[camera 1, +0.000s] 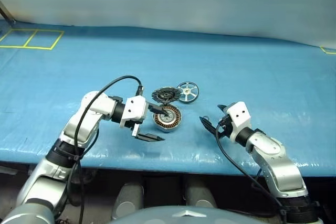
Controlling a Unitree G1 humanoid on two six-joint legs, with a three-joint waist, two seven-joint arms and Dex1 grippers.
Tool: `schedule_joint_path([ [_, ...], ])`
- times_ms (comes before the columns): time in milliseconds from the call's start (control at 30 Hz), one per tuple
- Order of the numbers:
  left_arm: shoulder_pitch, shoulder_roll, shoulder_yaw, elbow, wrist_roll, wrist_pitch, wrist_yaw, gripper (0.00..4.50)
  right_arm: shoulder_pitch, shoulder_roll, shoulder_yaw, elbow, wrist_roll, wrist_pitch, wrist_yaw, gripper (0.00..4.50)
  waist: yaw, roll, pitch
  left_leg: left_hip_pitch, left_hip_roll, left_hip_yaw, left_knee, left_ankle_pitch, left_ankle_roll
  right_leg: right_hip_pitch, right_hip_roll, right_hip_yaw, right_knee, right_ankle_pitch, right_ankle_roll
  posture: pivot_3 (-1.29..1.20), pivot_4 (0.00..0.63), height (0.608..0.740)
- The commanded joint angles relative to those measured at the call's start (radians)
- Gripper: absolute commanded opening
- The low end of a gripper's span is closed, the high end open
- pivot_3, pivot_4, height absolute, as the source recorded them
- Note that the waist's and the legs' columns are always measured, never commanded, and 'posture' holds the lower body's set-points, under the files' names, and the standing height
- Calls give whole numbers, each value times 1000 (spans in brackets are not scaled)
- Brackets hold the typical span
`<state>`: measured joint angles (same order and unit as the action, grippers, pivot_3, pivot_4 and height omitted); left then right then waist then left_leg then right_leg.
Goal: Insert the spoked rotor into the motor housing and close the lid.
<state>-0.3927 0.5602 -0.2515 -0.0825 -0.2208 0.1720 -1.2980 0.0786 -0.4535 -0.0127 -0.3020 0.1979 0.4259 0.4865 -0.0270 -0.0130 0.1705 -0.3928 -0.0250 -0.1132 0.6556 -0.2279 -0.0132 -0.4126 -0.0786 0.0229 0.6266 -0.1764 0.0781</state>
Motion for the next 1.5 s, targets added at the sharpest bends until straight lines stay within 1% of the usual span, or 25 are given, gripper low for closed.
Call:
schedule_joint_path([
  [33,30,-44,87,30,-28,-44,118,4066,-2,14,-4,-8,0,19,-20,4500,3,0,0,0,0,0,0,0,0,0,0,0,0,0,0,0,150,740],
  [200,105,-138,163,84,-102,-89,205,4066,-10,31,10,1,-3,38,-26,4500,5,0,0,0,0,0,0,0,0,0,0,0,-1,0,0,0,150,740],
  [367,164,-170,160,99,-150,-110,179,4066,-18,43,18,12,-17,76,-54,4500,6,0,0,0,0,0,-1,0,0,-1,0,0,-1,0,0,0,150,740],
  [533,210,-187,145,174,-132,-191,163,4066,-23,48,31,19,-21,87,-59,4500,6,1,0,0,0,0,0,0,0,0,0,0,-1,0,0,0,150,740],
  [567,219,-193,143,188,-129,-212,163,4087,-25,50,32,23,-24,92,-65,4317,5,1,0,0,0,0,-1,0,0,-1,0,0,-1,0,0,0,150,740],
  [667,239,-214,143,225,-123,-276,164,4093,-27,55,30,33,-30,111,-78,3579,6,1,0,-1,0,1,-1,0,0,-1,0,0,-1,0,0,0,150,740],
  [700,244,-220,144,234,-123,-286,166,4093,-27,55,30,33,-32,117,-80,3189,7,1,0,-1,0,0,-1,0,0,-1,0,0,-1,0,0,0,150,740],
  [833,258,-235,147,255,-120,-314,171,4093,-30,54,32,35,-35,141,-84,1881,11,1,-1,0,0,0,-1,0,0,0,-1,0,-1,0,0,0,150,740],
  [967,270,-234,151,248,-131,-321,170,4093,-29,48,36,32,-42,170,-88,666,10,1,-1,0,0,0,-1,0,0,0,-1,0,-1,0,0,0,150,740],
  [1133,289,-224,151,238,-132,-333,161,4093,-20,27,59,6,-60,169,-74,662,12,1,-1,-1,0,0,-1,0,0,-1,-1,0,-2,0,0,0,150,740],
  [1267,299,-225,154,230,-135,-343,160,4093,-29,29,65,-82,-1,145,-16,662,13,1,-1,-1,0,0,-1,0,-1,-1,-1,-1,-2,0,-1,0,150,740],
  [1367,304,-228,162,242,-125,-372,174,4093,-53,15,107,-167,9,148,23,662,8,2,0,-2,0,0,-2,0,-1,-3,-1,-1,-2,-1,-1,0,150,740],
  [1500,311,-232,159,252,-127,-384,180,4093,-110,7,185,-202,-1,159,56,662,4,2,0,-2,0,1,-2,0,-1,-3,-1,-1,-2,-1,-1,0,150,740],
])
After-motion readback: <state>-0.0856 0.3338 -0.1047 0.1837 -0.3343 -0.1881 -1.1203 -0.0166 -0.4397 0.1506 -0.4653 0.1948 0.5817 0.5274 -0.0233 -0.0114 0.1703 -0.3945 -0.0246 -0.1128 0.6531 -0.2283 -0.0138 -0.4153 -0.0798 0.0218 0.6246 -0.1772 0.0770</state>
